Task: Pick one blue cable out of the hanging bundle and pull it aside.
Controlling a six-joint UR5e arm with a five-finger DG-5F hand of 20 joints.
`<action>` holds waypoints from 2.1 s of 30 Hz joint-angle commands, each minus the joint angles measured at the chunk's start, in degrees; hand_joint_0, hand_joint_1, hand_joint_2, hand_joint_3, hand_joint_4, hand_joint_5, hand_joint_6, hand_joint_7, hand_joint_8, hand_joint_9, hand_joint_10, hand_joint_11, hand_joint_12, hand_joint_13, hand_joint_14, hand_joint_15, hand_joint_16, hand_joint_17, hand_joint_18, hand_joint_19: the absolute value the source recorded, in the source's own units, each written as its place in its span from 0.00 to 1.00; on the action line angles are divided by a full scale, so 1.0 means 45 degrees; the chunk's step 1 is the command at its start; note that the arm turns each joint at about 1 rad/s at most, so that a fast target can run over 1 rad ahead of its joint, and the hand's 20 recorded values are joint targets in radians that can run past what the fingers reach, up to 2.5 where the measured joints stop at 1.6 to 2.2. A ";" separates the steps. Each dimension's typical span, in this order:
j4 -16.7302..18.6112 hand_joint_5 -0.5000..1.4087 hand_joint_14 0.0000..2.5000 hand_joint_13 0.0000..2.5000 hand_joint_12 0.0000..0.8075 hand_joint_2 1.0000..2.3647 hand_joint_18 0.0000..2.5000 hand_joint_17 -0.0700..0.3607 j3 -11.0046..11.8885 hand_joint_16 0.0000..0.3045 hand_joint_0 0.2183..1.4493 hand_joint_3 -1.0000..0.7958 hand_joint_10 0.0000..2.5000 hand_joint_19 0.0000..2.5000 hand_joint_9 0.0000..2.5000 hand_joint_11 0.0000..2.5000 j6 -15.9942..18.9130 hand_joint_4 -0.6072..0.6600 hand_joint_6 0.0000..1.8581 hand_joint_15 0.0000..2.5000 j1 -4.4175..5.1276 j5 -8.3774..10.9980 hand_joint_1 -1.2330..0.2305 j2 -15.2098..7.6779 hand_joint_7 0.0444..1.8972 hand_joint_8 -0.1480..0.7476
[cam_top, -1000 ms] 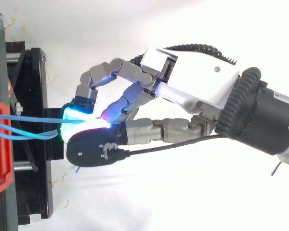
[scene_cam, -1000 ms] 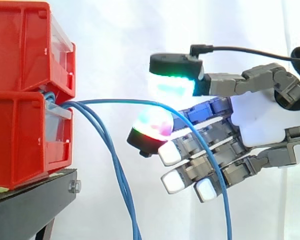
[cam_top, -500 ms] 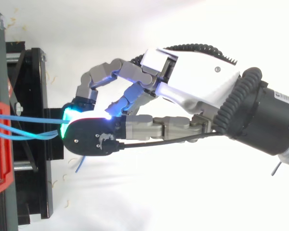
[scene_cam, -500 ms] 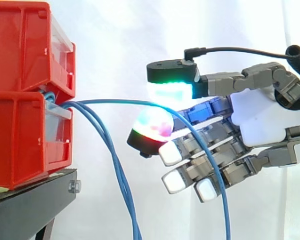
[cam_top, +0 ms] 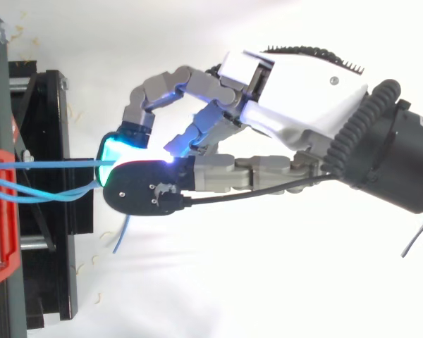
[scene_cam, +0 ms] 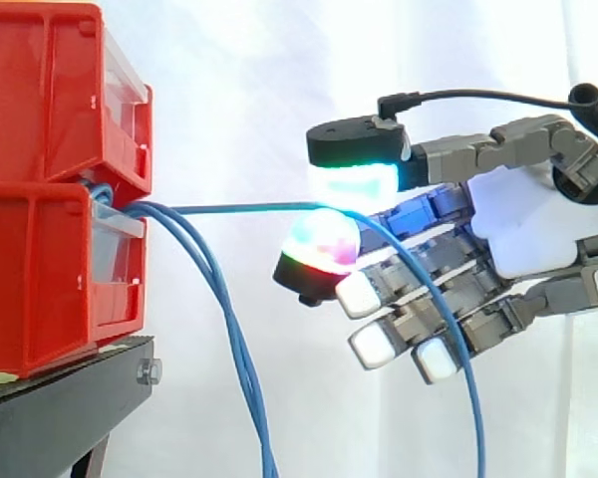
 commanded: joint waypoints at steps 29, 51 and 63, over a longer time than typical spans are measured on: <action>0.0307 0.25 0.01 0.40 0.59 0.33 0.37 0.57 -0.0874 0.25 0.20 0.53 0.00 0.28 0.47 0.09 0.0013 0.44 0.47 0.20 0.0207 0.0055 0.36 0.0110 0.55 0.52; 0.1479 0.25 0.01 0.39 0.60 0.35 0.37 0.57 -0.1088 0.25 0.20 0.52 0.00 0.28 0.47 0.09 -0.0046 0.44 0.47 0.20 0.0247 0.0055 0.36 0.0090 0.54 0.53; 0.1518 0.25 0.01 0.39 0.60 0.35 0.37 0.57 -0.1108 0.25 0.20 0.52 0.00 0.28 0.47 0.09 -0.0144 0.44 0.47 0.20 0.0247 0.0055 0.36 0.0090 0.54 0.53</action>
